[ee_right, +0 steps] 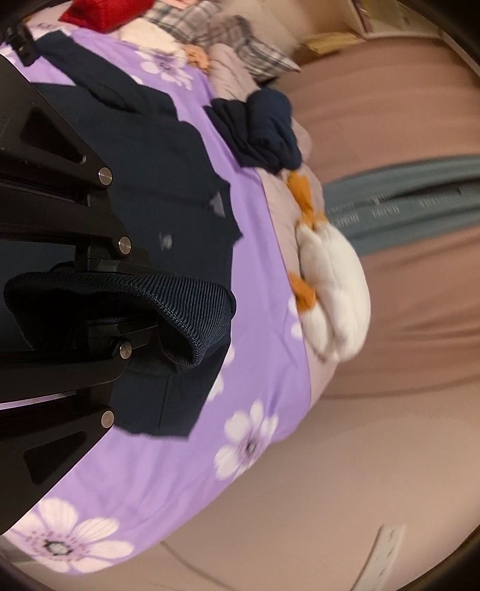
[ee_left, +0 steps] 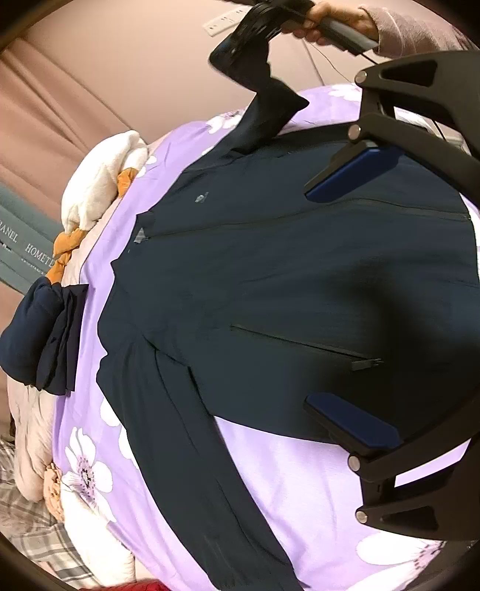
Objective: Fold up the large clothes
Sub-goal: 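Carry the sleeve across the jacket body with the right gripper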
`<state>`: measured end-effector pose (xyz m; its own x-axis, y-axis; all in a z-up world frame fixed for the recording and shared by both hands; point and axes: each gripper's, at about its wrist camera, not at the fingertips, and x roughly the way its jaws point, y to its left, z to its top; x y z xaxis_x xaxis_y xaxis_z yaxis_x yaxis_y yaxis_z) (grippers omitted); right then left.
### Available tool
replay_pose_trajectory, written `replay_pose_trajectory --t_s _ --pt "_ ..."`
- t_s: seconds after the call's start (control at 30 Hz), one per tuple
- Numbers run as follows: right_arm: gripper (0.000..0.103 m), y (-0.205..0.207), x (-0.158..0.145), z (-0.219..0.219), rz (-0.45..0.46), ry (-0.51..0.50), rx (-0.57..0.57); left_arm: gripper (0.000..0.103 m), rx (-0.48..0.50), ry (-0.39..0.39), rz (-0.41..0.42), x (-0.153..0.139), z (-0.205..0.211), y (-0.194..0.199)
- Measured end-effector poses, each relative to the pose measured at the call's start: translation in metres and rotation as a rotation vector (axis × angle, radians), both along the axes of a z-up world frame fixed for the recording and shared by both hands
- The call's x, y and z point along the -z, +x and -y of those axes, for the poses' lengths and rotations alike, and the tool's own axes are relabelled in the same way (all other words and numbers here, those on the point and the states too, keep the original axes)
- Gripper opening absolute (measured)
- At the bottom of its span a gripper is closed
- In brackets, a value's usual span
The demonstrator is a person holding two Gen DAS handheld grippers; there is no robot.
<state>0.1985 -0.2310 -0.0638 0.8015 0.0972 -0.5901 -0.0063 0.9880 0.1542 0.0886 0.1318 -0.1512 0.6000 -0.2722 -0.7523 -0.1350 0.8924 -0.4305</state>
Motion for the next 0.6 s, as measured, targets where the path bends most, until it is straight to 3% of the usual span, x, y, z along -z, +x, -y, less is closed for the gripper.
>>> replay_pose_trajectory --t_s 0.2,0.4,0.47,0.6 --pt "0.016 0.049 0.002 -0.079 -0.017 -0.093 -0.066 0.103 -0.046 -0.025 -0.035 0.01 -0.023 0.022" --pt "0.016 0.092 0.022 -0.172 -0.039 -0.261 -0.134 0.103 -0.068 -0.028 -0.047 0.014 -0.039 0.043" --pt "0.016 0.112 0.052 -0.208 -0.114 -0.356 -0.184 0.103 -0.077 -0.021 -0.047 0.015 -0.043 0.05" --pt "0.02 0.13 0.113 -0.25 -0.284 -0.447 -0.321 0.103 -0.078 -0.008 -0.06 0.02 -0.045 0.06"
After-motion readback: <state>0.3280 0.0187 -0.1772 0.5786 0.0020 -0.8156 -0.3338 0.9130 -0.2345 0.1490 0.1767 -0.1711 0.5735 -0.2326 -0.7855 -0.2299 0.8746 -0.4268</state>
